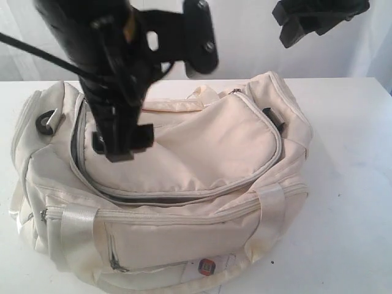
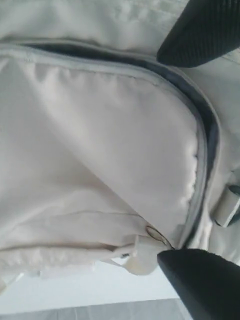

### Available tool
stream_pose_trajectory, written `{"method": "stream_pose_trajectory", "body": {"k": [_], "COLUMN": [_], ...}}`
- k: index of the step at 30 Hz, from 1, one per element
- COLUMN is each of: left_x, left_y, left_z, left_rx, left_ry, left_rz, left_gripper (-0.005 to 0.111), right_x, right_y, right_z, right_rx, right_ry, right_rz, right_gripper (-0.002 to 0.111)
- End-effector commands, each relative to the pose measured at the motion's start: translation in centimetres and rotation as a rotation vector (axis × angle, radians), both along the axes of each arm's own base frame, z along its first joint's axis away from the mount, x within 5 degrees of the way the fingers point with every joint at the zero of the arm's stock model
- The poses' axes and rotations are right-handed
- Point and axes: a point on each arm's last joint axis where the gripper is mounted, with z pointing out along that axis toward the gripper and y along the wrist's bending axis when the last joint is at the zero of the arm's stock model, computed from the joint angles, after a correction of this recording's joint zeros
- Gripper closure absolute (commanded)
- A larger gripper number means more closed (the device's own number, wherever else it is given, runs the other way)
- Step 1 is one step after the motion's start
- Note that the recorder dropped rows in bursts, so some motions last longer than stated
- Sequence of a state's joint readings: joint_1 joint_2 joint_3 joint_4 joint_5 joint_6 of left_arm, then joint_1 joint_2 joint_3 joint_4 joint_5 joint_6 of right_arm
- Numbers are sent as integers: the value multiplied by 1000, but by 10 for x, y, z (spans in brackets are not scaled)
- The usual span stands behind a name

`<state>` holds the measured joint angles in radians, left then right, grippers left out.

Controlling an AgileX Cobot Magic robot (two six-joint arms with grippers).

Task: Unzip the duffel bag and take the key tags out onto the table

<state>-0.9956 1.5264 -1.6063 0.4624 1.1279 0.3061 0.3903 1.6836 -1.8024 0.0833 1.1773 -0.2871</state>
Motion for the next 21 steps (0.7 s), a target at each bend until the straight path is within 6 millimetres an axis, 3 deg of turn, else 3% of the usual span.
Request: {"method": "stream_pose_trajectory", "body": {"k": [1,6,11,13,17,18,21], "left_x": [1,6,12,12,12,11,8], "left_y": [38,67,95,104,118,121,133], "left_z": [16,17,7,1,-6,-7,-7], "left_rx": [-7,-14,4,22,-11,-23,-61], "left_ry": [22,11,33,37,-25,-35,-40], "left_rz": [148,243,350,385,454,460,535], "left_gripper": [10,10,15,30,99,105,107], "right_x": [-8,-13,-12,-9,-12,-14,-15], "right_y": [5,14,13,7,6,8,8], "right_z": [4,4,-12,-24,-43,-48,-61], "right_rx": [53,135,119,97,148,161,148], "right_ry": [40,73,126,159,245,265,307], "right_rz": [73,142,133,111,128,148,147], "right_gripper": [51,51,42,41,41,41,41]}}
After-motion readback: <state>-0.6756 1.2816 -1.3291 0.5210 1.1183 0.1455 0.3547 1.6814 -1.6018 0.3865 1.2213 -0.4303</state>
